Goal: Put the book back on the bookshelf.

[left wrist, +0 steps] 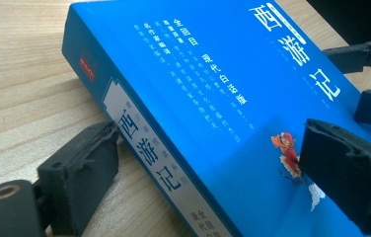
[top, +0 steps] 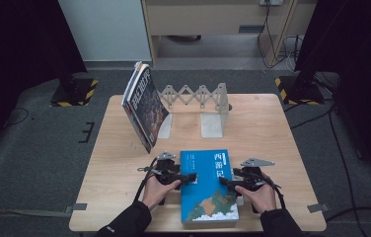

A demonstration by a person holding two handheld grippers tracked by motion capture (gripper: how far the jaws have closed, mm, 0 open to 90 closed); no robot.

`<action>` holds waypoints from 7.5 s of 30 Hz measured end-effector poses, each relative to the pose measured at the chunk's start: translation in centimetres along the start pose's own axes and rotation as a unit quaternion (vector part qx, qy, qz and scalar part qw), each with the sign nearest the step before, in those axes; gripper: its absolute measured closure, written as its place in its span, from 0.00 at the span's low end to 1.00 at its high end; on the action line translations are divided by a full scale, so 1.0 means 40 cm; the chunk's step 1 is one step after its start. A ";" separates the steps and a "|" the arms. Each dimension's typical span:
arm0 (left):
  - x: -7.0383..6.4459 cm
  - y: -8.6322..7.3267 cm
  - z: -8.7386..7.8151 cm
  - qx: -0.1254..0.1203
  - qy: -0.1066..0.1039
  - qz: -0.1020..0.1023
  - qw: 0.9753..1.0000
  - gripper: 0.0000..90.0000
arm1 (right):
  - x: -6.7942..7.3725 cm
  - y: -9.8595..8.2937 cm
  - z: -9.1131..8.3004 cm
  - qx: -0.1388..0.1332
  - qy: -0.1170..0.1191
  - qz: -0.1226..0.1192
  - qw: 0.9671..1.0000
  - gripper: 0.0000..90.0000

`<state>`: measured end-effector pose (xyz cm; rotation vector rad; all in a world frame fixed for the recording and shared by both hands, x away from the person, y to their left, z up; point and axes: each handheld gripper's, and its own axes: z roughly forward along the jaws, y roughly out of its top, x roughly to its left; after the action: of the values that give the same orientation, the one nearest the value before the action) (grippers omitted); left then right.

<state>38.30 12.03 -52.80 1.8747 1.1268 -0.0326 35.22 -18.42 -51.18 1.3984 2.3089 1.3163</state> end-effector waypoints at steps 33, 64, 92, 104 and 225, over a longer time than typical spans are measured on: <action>0.009 -0.018 0.033 -0.038 -0.034 -0.002 0.999 0.00 | 0.000 -0.007 0.016 -0.005 0.019 0.023 1.000 0.26; 0.011 0.003 -0.051 -0.009 -0.077 -0.091 0.993 0.42 | -0.011 -0.015 0.018 -0.019 0.042 0.053 0.998 0.27; -0.036 0.038 -0.007 0.013 -0.108 -0.087 0.990 0.45 | -0.017 -0.009 0.016 -0.021 0.070 0.077 0.994 0.26; -0.025 0.032 0.006 0.013 -0.108 -0.100 0.989 0.43 | -0.015 -0.010 0.018 -0.017 0.064 0.077 0.995 0.26; -0.154 0.169 -0.174 -0.066 -0.090 0.025 0.993 0.67 | -0.084 0.031 -0.082 -0.139 0.081 0.041 0.986 0.44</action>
<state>36.73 11.68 -41.40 1.7449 0.9352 -0.0954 36.21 -22.77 -49.27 1.3513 2.0751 1.7574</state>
